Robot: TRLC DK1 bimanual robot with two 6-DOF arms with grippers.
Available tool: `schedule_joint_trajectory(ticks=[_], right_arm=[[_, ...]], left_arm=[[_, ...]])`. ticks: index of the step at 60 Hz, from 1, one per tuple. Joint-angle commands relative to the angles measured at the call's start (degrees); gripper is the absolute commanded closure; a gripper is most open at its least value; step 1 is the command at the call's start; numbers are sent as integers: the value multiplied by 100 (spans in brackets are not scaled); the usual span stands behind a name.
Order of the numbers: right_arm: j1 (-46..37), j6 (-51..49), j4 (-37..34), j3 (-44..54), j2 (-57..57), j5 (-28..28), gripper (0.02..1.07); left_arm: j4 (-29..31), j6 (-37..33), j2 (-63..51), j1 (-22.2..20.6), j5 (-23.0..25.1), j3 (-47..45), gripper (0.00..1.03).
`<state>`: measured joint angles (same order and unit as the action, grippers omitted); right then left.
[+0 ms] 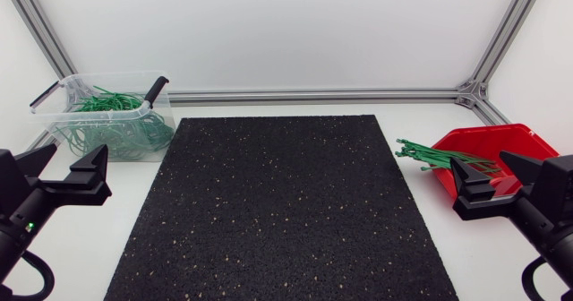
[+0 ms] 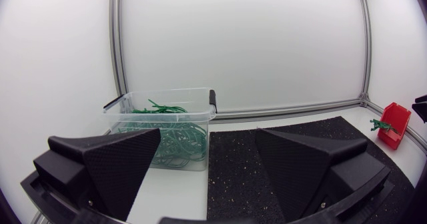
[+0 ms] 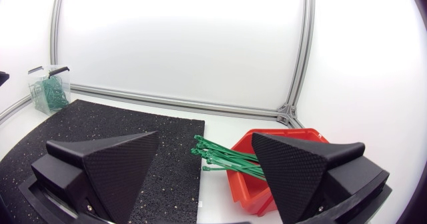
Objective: Take a green cable tie from the red box, thread the tail through the head to close it, then place it in the transparent bin on the left.
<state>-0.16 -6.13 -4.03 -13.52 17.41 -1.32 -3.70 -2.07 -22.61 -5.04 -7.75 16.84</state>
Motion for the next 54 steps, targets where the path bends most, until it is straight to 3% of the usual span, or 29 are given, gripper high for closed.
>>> schedule_joint_trajectory(ticks=[1,32,54], right_arm=[[-16,155,137,279,-251,54,6],[16,613,403,1352,-1741,132,6],[16,613,403,1352,-1741,132,6]], left_arm=[[21,22,266,74,87,-272,5],[282,160,1758,395,601,-1328,5],[370,207,2261,504,775,-1684,5]])
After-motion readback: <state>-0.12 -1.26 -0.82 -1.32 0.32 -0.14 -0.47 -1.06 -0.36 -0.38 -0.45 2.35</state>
